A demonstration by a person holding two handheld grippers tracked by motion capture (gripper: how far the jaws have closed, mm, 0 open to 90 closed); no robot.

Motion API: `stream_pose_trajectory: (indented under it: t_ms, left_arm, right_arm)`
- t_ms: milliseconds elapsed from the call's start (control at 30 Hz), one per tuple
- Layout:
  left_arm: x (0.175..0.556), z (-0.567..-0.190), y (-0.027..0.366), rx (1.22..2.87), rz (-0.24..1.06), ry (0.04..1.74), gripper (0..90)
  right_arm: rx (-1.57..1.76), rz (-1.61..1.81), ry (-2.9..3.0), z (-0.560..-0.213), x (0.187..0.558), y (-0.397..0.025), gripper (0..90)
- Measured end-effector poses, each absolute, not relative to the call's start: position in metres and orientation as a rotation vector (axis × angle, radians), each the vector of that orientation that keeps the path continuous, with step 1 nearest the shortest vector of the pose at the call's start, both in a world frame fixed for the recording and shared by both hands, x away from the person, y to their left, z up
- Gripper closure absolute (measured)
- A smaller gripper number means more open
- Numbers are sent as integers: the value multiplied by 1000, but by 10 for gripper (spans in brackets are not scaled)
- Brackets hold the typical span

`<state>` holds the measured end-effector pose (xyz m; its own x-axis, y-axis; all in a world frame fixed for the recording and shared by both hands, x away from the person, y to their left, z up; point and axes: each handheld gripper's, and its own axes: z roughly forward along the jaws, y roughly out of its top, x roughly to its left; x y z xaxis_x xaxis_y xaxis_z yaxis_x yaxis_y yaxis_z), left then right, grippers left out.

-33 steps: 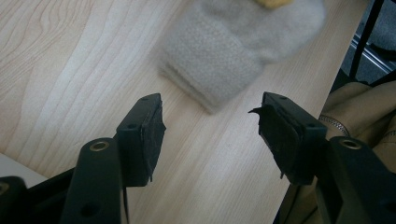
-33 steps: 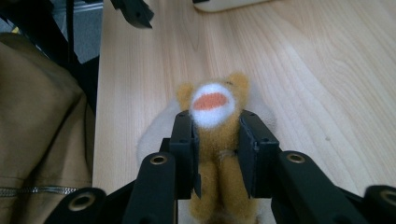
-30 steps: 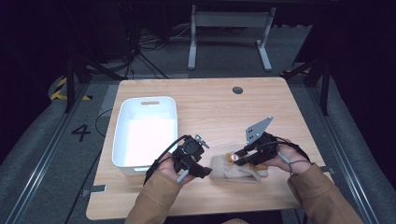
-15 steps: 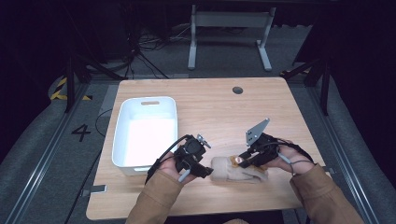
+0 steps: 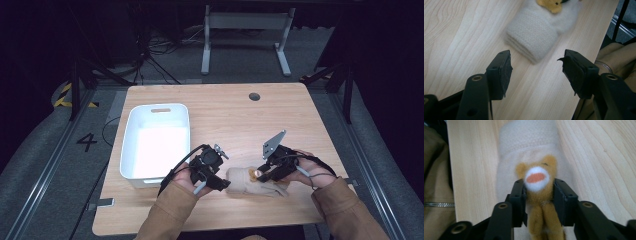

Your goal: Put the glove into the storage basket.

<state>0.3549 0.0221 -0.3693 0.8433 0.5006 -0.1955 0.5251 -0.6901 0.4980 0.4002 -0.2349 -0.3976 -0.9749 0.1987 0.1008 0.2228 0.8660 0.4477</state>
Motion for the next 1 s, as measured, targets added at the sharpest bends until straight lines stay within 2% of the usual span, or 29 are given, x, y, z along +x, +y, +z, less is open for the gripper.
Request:
stream_pose_trajectory:
  t_ms: [133, 200, 633, 1000]
  left_arm:
    - [355, -370, 20, 2470, -62, 743, 404]
    - [356, -369, 19, 2474, -61, 736, 403]
    - [361, -366, 13, 2465, -93, 692, 422]
    - [366, -359, 13, 2393, -88, 648, 373]
  right_arm:
    - [-368, -760, -2982, -398, 401, -238, 468]
    - [-373, -792, -2988, -394, 399, -240, 462]
    - [-543, -1131, -2997, -365, 393, -266, 514]
    - [-749, -1367, -2967, -346, 385, -292, 547]
